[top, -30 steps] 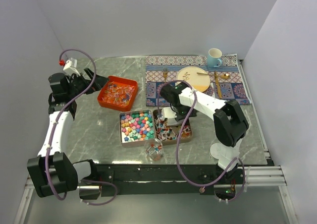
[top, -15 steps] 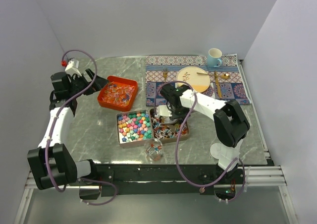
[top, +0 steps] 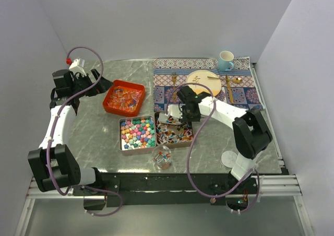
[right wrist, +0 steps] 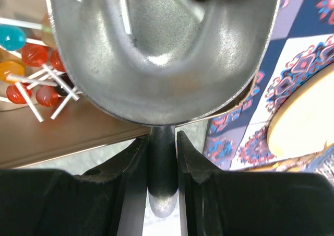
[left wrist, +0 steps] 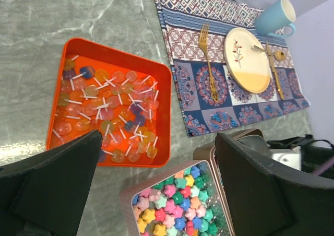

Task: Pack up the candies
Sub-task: Scoop the fake candies from the storage box.

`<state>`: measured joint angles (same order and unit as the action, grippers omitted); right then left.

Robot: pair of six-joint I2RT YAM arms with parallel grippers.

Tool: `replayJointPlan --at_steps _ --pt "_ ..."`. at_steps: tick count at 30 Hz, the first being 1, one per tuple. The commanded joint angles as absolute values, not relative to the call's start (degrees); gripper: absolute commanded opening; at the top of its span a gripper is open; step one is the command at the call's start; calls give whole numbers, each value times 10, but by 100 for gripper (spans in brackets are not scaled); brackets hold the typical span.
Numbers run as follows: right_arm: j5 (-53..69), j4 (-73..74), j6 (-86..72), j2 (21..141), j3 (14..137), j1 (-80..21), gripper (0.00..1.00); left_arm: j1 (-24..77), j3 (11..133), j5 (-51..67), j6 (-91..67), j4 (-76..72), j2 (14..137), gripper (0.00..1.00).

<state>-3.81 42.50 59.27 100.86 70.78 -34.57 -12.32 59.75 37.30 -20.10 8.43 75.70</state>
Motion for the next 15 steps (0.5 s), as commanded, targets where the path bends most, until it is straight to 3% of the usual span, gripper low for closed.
replayJointPlan --at_steps 1,6,15 --pt "62 335 581 962 654 -339 0 -126 621 357 -163 91 757 96" --pt "69 323 581 895 619 -327 0 -126 615 355 -149 89 755 96" --pt "16 454 634 782 681 -325 0 -125 581 339 -213 49 709 96"
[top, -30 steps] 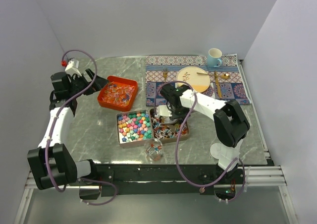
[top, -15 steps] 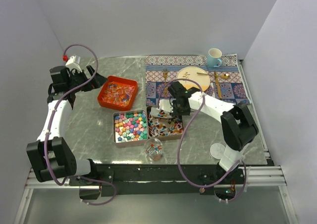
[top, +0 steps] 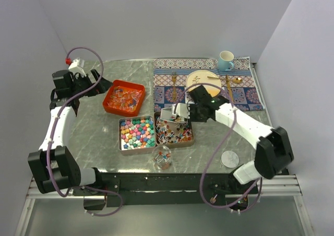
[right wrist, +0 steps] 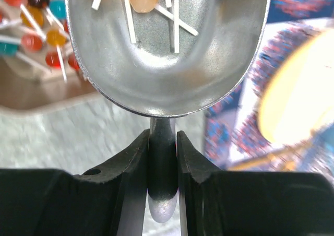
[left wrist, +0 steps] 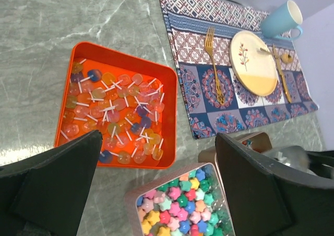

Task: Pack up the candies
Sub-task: Scoop the fake candies from the storage box, then place the fake candies in the packing bottle.

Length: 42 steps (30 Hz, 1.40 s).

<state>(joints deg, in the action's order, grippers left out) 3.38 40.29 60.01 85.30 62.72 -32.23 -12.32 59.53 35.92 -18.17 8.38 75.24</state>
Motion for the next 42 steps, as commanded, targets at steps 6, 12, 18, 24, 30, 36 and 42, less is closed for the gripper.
replayJointPlan --at_steps 6,12,18,24,30,36,42 --pt "-40 555 685 715 707 -390 0 -129 527 298 -279 62 646 96" --pt "-127 640 698 690 711 -513 0 -133 470 275 -315 63 594 96" --pt "-178 697 650 718 718 -597 0 -142 437 271 -327 62 547 97" --pt "-225 717 628 749 730 -635 0 -150 405 277 -340 56 497 96" --pt "-293 751 614 782 758 -673 0 -155 381 273 -348 47 469 97" --pt "-344 794 615 803 780 -704 0 -156 372 255 -363 59 453 97" --pt "-368 815 628 815 804 -714 0 -155 364 230 -390 94 444 96"
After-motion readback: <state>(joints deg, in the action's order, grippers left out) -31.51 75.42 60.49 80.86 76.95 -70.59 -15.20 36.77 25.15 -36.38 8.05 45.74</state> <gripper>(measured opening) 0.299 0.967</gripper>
